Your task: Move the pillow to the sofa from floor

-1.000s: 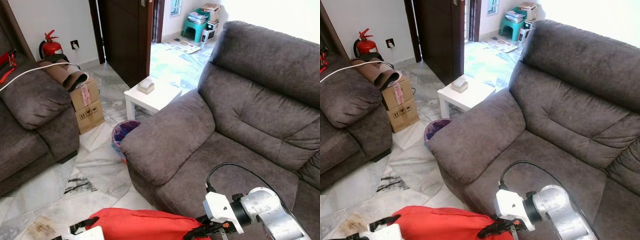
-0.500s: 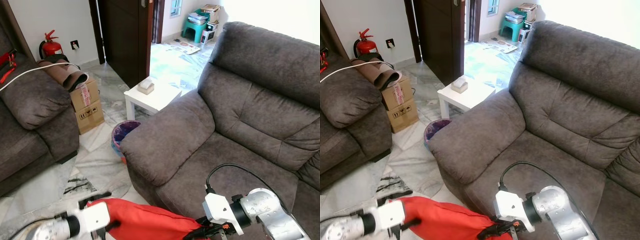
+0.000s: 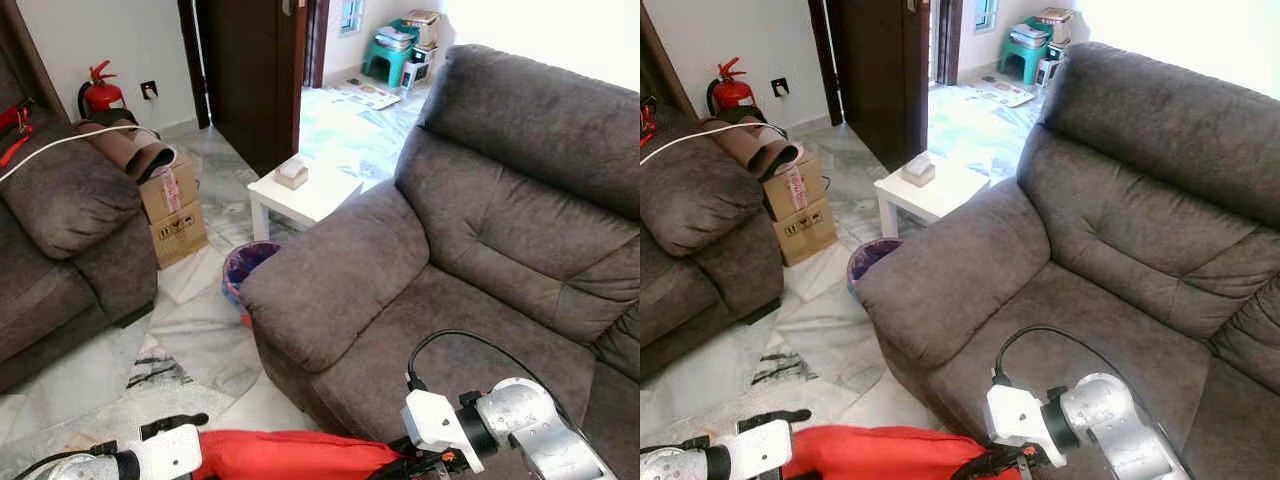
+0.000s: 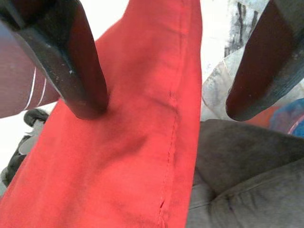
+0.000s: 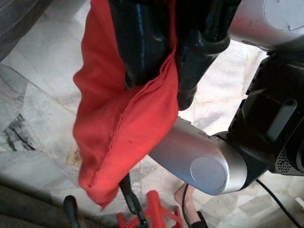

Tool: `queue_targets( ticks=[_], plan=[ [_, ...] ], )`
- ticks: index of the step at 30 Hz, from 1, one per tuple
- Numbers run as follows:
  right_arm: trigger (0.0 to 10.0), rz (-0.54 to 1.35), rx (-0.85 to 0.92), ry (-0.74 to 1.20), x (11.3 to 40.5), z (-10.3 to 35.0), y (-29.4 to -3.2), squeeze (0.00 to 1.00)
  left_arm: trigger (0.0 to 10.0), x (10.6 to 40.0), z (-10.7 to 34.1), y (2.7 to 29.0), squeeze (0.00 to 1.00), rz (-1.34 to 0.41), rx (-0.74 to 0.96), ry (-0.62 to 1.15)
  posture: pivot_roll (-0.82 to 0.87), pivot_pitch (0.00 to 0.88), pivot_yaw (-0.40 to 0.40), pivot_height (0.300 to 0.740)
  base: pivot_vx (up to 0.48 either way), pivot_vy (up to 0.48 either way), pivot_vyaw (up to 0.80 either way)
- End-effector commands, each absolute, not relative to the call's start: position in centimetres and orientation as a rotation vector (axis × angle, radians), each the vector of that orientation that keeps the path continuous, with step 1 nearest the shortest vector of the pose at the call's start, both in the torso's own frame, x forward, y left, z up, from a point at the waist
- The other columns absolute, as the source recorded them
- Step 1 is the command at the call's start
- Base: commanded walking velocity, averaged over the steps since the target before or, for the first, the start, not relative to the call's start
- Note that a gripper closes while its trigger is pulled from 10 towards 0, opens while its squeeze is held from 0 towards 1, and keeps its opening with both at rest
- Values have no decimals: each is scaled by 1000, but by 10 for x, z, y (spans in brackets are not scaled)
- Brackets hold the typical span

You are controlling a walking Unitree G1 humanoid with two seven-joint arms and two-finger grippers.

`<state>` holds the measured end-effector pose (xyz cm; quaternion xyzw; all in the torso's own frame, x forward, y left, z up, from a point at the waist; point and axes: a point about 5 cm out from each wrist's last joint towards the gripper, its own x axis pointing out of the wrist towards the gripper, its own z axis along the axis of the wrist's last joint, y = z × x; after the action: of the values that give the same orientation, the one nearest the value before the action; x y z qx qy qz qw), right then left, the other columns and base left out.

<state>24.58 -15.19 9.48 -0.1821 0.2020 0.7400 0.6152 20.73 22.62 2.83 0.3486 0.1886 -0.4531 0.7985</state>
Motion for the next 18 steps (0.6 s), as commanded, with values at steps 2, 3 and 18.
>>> queue_targets(
  ticks=[2, 3, 18],
  plan=[
    [10000, 1755, -414, 357, 246, 112, -145, 0, 10000, 204, 26, 229, 1000, -987, 746, 423, 164, 83, -83, 740, 0, 0, 0],
    [10000, 1758, -415, 358, 246, 112, -145, 0, 10000, 204, 26, 229, 1000, -992, 749, 424, 163, 84, -84, 740, 0, 0, 0],
    [10000, 1771, -418, 353, 245, 116, -145, 0, 10000, 195, 13, 223, 1000, -1090, 714, 460, 151, 83, -90, 740, 0, 0, 0]
  ],
)
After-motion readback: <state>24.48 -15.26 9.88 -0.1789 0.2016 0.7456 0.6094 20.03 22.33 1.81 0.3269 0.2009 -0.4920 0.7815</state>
